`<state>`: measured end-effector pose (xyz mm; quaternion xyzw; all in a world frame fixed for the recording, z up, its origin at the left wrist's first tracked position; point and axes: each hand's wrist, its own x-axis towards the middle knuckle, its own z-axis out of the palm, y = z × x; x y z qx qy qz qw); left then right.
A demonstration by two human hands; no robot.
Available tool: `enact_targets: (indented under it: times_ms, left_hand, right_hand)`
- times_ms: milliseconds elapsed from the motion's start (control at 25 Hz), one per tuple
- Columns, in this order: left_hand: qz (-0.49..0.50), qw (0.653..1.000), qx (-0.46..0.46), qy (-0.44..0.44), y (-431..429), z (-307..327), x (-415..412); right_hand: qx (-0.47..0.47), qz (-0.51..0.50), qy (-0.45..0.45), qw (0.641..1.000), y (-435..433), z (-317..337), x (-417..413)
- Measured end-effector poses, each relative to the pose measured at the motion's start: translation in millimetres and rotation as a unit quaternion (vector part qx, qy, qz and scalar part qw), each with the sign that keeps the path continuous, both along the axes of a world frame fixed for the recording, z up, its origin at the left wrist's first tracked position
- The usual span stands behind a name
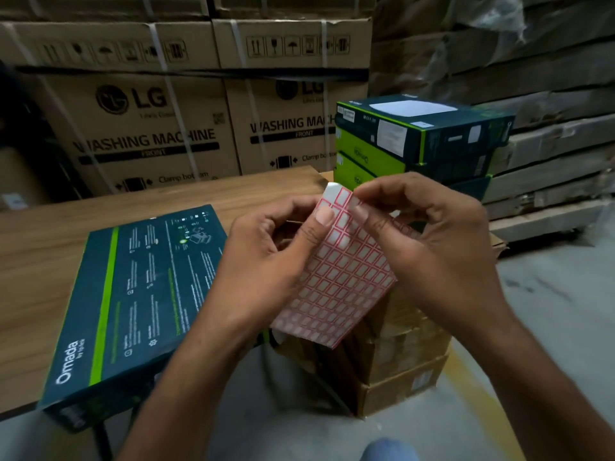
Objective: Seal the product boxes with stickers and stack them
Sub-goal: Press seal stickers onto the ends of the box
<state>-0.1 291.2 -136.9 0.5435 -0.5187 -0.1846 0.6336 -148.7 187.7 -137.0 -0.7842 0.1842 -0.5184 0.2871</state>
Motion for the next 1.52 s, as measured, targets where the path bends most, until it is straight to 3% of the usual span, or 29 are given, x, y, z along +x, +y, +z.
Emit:
enact_targets:
  times_ms: [120,320,840,1240,1520]
  left_hand:
    - [0.015,1.000,-0.006,-0.003,3.2,-0.2,0.5]
    - [0.025,1.000,-0.003,0.014,3.9,-2.3,2.7]
    - [0.057,0.998,-0.026,-0.010,7.3,-0.1,4.0]
    - [0.117,0.984,-0.034,-0.128,10.0,-0.2,2.1]
    - [0.137,0.977,-0.031,-0.161,13.1,4.6,-2.4]
  right_hand:
    - [-0.036,-0.017,0.010,0.999,0.5,-2.1,1.3]
    - [-0.173,-0.099,0.027,0.980,-5.1,-9.1,4.1]
    - [-0.228,-0.101,0.071,0.966,-4.8,-4.3,7.3]
    - [-0.280,-0.128,0.129,0.943,-2.6,1.2,3.2]
    - [-0.296,-0.141,0.127,0.936,1.2,2.1,4.0]
